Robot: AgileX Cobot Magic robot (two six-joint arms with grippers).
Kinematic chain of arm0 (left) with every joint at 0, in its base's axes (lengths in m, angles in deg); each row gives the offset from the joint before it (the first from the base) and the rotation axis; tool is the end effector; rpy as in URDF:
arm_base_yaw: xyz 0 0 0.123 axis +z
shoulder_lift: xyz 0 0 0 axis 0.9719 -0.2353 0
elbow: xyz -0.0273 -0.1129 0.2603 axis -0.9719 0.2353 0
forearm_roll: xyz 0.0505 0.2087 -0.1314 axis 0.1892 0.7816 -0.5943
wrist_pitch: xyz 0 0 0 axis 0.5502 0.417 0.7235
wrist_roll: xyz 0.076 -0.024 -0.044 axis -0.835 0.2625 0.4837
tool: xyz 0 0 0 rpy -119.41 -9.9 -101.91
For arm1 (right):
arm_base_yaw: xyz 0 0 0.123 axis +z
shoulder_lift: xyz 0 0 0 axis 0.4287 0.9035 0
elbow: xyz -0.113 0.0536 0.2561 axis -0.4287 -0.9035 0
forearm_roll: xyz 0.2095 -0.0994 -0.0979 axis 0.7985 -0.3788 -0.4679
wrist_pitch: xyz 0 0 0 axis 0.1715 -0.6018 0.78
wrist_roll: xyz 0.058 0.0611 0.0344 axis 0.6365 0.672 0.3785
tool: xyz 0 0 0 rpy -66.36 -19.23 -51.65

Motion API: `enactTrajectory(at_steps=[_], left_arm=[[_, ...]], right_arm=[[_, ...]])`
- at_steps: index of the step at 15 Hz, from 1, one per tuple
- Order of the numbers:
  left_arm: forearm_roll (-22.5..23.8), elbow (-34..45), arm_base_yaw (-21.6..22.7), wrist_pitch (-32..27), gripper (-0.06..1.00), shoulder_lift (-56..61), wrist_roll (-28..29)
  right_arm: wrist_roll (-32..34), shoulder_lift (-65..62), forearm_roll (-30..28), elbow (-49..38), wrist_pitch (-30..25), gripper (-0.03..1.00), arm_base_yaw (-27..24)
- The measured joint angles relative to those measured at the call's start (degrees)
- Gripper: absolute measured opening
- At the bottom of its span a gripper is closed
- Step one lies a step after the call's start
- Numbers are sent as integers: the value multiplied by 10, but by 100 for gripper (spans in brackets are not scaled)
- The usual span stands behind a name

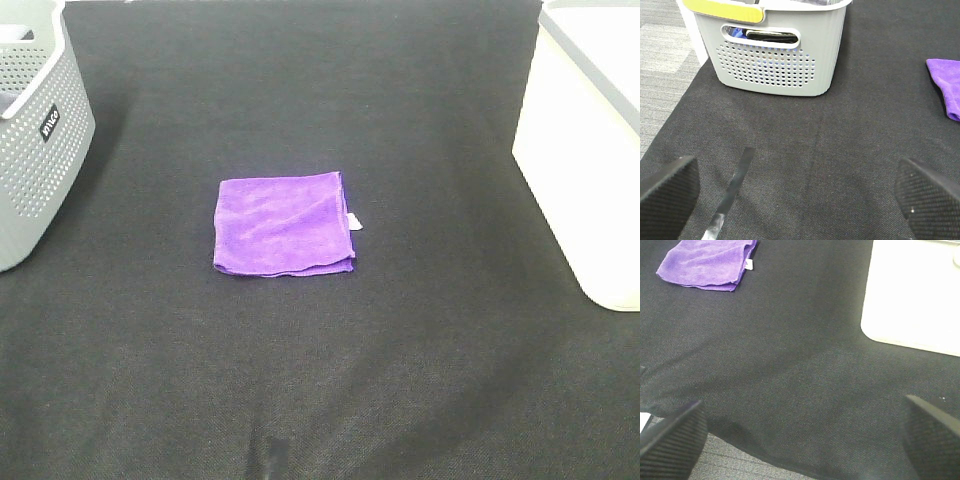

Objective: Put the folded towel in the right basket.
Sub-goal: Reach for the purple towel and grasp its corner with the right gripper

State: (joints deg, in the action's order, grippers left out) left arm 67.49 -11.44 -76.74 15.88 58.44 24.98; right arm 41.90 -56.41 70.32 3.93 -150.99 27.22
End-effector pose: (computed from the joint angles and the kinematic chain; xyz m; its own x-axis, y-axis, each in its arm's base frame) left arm -0.0042 0.0047 0.2757 -0.4499 -0.0040 -0.8931 -0.0427 0.9989 0.0170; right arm -0.0072 0.0118 0.2647 -0.5149 -0.1548 -0.8432 -0.2168 0.9751 -0.0466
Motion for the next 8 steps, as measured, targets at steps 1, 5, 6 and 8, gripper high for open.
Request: enactTrajectory(at_steps=[1,5,6,8], left_arm=[[0,0,0,0,99,0,0],[0,0,0,0,99,0,0],[0,0,0,0,99,0,0],[0,0,0,0,99,0,0]], right_arm=[[0,0,0,0,0,98,0],[0,0,0,0,0,98,0],[0,0,0,0,0,98,0],[0,0,1,0,0,98,0]])
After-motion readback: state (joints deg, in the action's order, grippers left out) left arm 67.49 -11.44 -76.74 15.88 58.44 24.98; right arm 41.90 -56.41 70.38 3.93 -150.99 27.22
